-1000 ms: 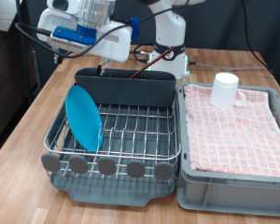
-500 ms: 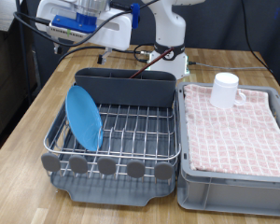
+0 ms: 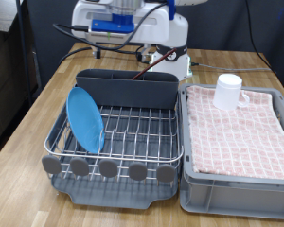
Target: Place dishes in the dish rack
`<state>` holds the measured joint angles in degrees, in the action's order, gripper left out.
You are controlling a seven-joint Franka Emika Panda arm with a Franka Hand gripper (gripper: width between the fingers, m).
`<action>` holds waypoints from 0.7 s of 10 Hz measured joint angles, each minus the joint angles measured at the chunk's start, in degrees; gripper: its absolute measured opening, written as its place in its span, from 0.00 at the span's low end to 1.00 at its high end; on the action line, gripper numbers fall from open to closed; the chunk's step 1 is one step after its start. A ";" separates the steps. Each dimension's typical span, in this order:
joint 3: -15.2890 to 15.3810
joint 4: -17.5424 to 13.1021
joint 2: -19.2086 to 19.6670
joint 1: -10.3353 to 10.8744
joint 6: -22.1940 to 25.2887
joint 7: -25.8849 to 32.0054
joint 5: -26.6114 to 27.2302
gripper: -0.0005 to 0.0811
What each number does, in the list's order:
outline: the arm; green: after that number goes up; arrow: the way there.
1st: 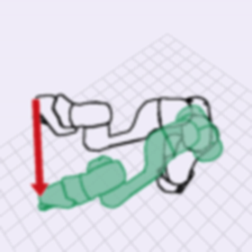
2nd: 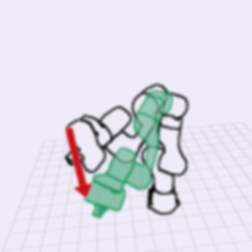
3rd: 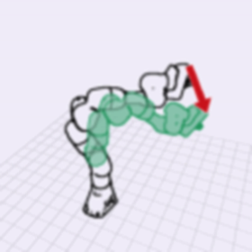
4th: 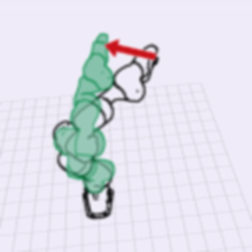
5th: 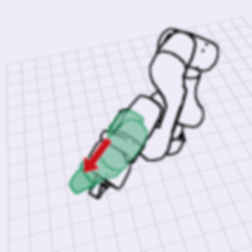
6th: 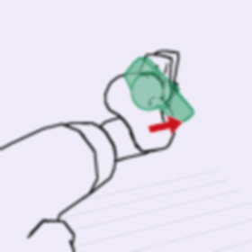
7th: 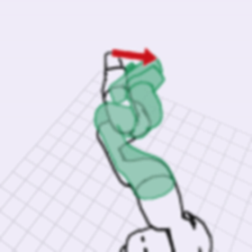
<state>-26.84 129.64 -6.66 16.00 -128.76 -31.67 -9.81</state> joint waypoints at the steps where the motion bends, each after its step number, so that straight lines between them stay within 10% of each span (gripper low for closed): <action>1: 0.76 1.41 -1.45 -0.12 -0.48 -2.80 -0.66 0.99; 7: 4.43 2.27 -3.04 3.54 7.27 4.76 2.28 0.99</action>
<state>-22.41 131.91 -9.70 19.55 -121.49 -26.91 -7.53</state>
